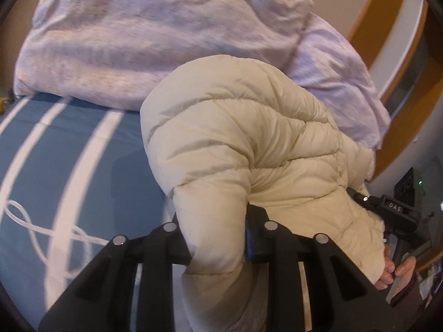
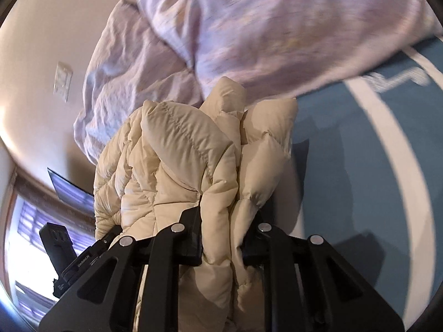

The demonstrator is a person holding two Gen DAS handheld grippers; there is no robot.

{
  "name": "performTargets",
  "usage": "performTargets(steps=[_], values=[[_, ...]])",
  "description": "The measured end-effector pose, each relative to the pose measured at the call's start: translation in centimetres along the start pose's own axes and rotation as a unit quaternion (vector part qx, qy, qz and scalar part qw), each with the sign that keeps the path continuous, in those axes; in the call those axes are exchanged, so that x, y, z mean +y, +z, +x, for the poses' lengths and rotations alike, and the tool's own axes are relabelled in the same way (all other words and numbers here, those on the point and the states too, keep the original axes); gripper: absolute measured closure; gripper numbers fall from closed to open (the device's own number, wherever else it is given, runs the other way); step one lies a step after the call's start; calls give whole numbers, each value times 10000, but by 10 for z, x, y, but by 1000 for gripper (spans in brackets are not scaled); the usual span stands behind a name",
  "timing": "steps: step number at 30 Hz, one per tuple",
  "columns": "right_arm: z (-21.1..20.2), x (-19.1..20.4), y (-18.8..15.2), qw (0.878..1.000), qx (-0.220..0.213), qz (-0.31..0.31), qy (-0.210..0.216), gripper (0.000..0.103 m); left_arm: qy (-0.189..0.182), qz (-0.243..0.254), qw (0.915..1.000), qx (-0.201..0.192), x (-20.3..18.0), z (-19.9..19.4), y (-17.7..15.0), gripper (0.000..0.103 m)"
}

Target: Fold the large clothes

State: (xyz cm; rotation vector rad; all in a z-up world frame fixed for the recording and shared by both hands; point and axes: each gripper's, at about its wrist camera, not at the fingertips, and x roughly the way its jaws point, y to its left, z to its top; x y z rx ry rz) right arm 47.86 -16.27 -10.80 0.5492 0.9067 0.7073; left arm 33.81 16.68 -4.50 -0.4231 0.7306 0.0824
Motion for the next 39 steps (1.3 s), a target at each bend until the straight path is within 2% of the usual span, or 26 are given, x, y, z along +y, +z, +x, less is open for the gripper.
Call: performTargets(steps=[5,13,15,20,22,25,28,32,39], values=[[33,1,-1,9992,100,-183,-347,85,488,276,9984,70,13,20,1,74],[40,-6,-8,9985,92,26,-537,82,960,684,9930,38,5,32,-4,67],[36,-4,-9,9978,90,-19,-650,80,1164,817,9898,18,0,31,-6,63],[18,8,-16,9948,31,-237,-986,71,1619,1090,9807,-123,-8,19,-12,42],[7,13,-19,9928,-61,-319,-1154,64,1779,1201,9765,-179,-11,12,-13,36],[-15,24,-21,9888,-342,-471,-1371,63,2025,1430,9682,-335,-18,0,-15,25],[-34,38,-20,9856,-620,-673,-1423,63,2045,1517,9660,-449,-25,-11,-12,20],[-36,62,-17,9833,-726,-968,-1360,63,1976,1526,9669,-536,-33,-19,-7,18],[-11,99,-13,9759,-719,-1522,-1388,63,1980,1555,9664,-518,-40,-14,-1,17]])
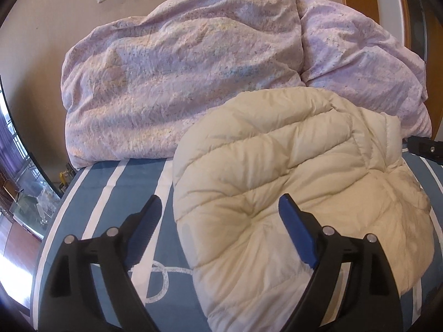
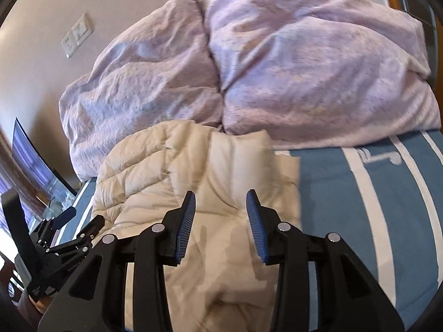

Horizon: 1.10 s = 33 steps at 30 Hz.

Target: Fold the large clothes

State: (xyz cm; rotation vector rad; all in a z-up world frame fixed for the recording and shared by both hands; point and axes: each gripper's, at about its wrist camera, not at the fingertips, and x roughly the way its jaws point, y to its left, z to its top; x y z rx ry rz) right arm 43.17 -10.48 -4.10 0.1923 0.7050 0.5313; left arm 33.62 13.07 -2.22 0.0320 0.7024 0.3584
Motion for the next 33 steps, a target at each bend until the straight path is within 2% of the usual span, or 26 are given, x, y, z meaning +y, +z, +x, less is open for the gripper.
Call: performTargets(steps=[2,5,6,10,13,21,27,33], values=[[9,11,5,9998,-63,-176,-79,59,-16,-30,10000,20,-1,5,5,17],[23,19,11,9986,-189,-385,-323,43,-6,-49,10000,51,-4,17,11,17],[28,19,12,9981,-193,-409,-414,42,26,-31,10000,75,-6,22,13,17],[53,7,5,9962,134,-442,-743,42,47,26,9997,228,-15,45,10,17],[67,-5,-9,9941,314,-479,-926,42,-35,-39,9999,152,-18,52,5,11],[77,-15,-22,9939,340,-441,-953,41,-195,-119,9997,42,-19,66,-5,7],[83,-19,-27,9947,365,-362,-894,41,-516,-390,9975,269,-8,81,-9,2],[89,-22,-27,9951,412,-252,-865,39,-547,-405,9970,377,-9,89,-11,2]])
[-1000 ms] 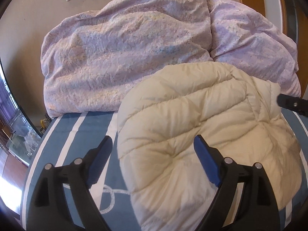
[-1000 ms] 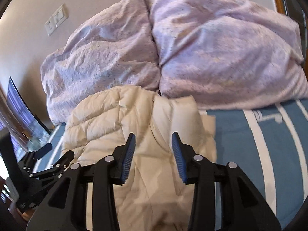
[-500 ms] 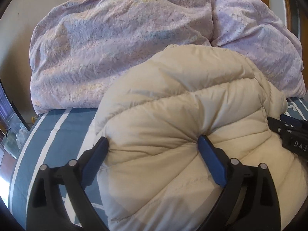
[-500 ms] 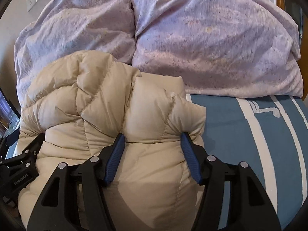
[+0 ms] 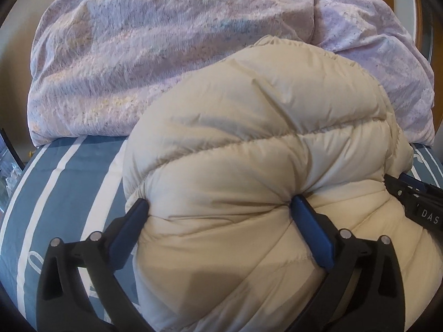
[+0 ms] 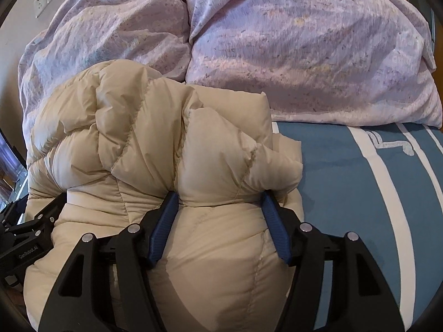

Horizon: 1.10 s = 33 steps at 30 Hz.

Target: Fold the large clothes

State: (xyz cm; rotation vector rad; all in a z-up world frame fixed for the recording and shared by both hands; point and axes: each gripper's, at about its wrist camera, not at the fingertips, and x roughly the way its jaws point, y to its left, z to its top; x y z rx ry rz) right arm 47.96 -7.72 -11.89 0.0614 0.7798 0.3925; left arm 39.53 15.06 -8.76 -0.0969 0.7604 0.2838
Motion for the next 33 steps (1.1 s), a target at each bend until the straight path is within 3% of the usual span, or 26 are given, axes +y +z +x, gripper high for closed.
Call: performTargets(steps=[7,9,16,21,33], values=[[0,-3,6,9999,12,138,38,31,12,-50,10000,32,4,1,1,2],[-8,-4,8,9998,27,128,-147,9,20,-113,9999,55,8,-5,-1,2],[-69,-5,-14,9997,-149,42,-188,8,-122,-448,9989,119,30,-58,-17,2],[-106,2,-39,9997,10,-74,-230,2,-120,-413,9990,143,32,-100,-43,2],[-162,11,-100,9995,166,-54,-247,2,-200,-578,9980,166,26,-175,-106,2]])
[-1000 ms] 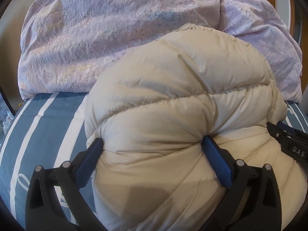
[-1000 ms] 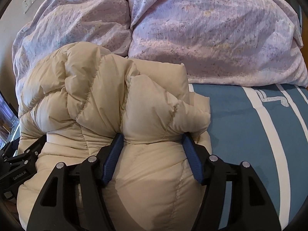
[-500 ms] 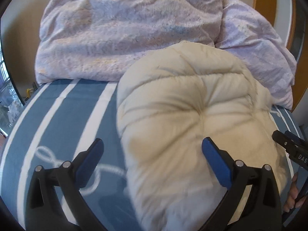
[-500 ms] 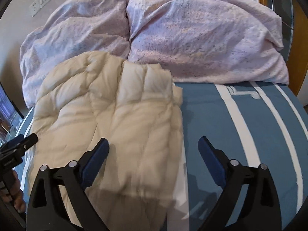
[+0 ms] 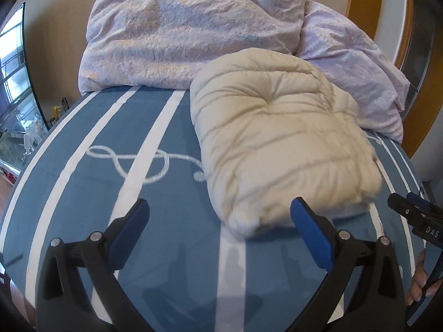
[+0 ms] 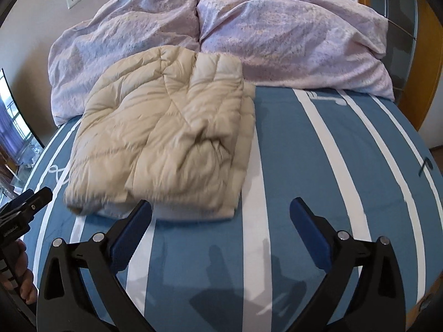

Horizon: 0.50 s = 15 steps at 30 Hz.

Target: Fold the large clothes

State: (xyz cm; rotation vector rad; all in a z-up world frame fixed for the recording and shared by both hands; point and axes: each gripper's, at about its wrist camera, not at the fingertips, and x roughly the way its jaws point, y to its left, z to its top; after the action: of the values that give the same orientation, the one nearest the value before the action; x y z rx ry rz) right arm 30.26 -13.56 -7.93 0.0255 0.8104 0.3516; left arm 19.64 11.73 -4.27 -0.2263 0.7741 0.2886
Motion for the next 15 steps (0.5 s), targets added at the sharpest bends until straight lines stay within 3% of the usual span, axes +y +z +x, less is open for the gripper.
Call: performTargets(steps=[15], values=[[-30,0,-53,9996,268,6,-42,2,-170,40,9998,117,-9,-37,-52,2]])
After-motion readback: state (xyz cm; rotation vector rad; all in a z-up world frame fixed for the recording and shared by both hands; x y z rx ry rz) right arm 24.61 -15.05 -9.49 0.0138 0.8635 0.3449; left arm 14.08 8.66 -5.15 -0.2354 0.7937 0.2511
